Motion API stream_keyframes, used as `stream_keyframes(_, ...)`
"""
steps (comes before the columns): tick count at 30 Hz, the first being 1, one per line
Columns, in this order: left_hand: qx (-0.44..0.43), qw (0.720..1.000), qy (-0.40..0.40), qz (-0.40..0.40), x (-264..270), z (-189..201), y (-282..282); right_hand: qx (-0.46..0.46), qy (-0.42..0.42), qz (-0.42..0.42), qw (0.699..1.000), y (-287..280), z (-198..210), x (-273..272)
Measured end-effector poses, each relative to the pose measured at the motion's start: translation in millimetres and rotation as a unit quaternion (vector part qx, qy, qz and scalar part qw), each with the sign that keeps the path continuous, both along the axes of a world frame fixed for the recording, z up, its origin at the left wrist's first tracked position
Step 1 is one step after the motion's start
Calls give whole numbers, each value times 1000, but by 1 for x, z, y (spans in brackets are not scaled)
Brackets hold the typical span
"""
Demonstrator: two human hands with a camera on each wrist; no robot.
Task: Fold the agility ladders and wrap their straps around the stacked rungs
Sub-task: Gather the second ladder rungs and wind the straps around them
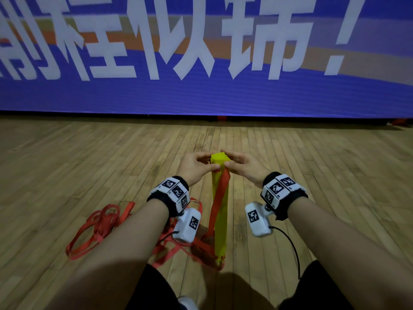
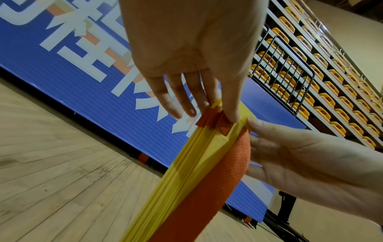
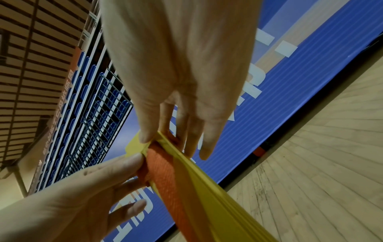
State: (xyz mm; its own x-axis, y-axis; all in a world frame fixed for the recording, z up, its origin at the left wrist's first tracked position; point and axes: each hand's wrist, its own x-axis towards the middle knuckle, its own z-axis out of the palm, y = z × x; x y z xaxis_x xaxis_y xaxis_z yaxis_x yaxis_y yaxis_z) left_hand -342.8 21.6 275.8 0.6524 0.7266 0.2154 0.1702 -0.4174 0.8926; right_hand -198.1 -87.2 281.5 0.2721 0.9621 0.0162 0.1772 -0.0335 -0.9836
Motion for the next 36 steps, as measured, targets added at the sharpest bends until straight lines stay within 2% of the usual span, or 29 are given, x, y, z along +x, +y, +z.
stream_keyframes(3, -13, 1000, -2, -8, 2, 1, -1, -5, -37, -23, 999, -2, 2, 3)
stream_keyframes(9, -78, 996, -30, -31, -1, 1, 0, -7, -44, -49, 998, -4, 4, 2)
stream_keyframes(15, -94, 994, -51, -13, -1, -2, 1, 7, -1, -69, 998, 1, 3, -5)
stream_keyframes(23, -82, 996, -45, 2, 1, 1, -3, 4, -8, -75, 997, 5, -1, -6)
stream_keyframes(29, -21, 1000, -19, 7, 5, 4, -5, 5, -5, -86, 996, 1, 0, -5)
stream_keyframes(33, 9, 1000, -14, 17, 8, 4, -2, -10, -139, -172, 975, 4, -4, -1)
stream_keyframes(36, 10, 1000, -14, 14, 9, 3, -1, -75, -148, -171, 971, 4, -5, 0)
